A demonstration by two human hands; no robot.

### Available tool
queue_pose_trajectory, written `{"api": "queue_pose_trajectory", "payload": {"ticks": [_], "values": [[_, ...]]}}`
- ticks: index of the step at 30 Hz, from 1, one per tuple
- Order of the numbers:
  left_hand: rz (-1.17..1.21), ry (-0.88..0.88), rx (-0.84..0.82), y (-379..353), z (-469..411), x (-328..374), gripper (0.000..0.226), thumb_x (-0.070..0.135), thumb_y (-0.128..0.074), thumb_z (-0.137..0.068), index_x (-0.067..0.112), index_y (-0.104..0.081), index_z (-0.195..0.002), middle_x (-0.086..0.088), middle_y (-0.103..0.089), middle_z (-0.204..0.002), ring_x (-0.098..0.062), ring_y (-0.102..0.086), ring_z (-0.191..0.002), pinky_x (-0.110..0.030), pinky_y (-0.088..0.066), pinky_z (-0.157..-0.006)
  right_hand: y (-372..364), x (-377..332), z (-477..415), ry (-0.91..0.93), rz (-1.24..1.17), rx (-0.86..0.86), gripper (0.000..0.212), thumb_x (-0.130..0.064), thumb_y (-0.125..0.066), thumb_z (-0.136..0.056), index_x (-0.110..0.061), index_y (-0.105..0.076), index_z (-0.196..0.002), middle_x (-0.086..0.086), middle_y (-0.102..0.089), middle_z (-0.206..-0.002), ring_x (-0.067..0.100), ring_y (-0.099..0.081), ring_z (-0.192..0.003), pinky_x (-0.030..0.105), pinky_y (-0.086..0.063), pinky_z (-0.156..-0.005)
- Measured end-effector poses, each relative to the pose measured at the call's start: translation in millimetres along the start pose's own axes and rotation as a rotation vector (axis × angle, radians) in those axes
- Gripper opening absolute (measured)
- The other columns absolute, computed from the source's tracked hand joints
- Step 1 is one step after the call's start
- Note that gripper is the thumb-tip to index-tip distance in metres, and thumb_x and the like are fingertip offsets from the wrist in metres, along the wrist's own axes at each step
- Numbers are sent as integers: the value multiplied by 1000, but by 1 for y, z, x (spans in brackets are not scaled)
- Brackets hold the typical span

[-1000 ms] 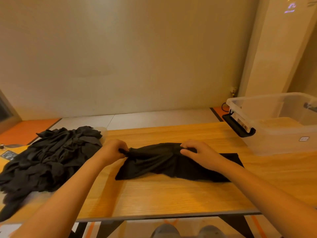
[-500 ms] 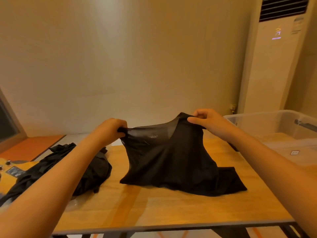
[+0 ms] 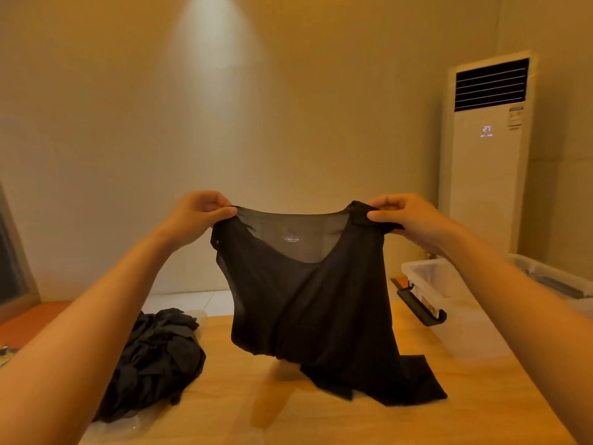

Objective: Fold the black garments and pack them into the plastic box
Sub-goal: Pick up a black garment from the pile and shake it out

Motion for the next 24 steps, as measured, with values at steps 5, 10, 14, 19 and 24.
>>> {"api": "queue_pose_trajectory", "payload": {"ticks": [5, 10, 14, 19, 24], "values": [[-23, -91, 122, 12, -11, 39, 11, 29, -54, -96, 20, -60, -95, 1, -67, -88, -10, -62, -83, -15, -46, -63, 9, -34, 3, 57, -42, -11, 18, -18, -60, -90, -5, -67, -100, 5, -66, -89, 14, -62, -86, 17, -50, -66], [-64, -180, 231, 23, -22, 71, 16, 33, -53, -96, 19, -61, -101, -4, -63, -95, -20, -60, -89, -19, -48, -70, 17, -59, 4, 94, -69, 19, 28, -31, -51, -96, -10, -66, -108, 2, -67, -96, 13, -61, -92, 25, -48, -83], [-21, -228, 295, 37, -30, 92, 17, 30, -58, -94, 15, -66, -99, -6, -64, -95, -21, -61, -89, -21, -50, -73, 31, -78, 2, 153, -50, 74, 29, -32, -48, -98, -12, -67, -108, 2, -67, -99, 13, -61, -96, 23, -49, -79], [84, -117, 278, 6, -32, 59, 21, 31, -67, -87, 11, -62, -93, -7, -67, -83, -17, -63, -78, -20, -47, -64, 40, -41, -17, 128, 195, 224, 21, -26, -49, -99, -12, -64, -105, 8, -63, -94, 19, -59, -89, 31, -47, -78], [-25, 105, -16, -69, -11, -30, 24, 31, -70, -84, 14, -54, -78, -8, -62, -70, -19, -60, -69, -18, -44, -58, 9, 56, -15, -73, 299, 155, 31, -9, -36, -102, -19, -59, -82, 4, -57, -86, 19, -53, -81, 21, -40, -60]]}}
Point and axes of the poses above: each hand's wrist, its own z-axis away from the middle knuckle, its own y-axis out of the back of the hand, x = y × z, the point moved 6 cm from there along -z, towards the middle knuckle
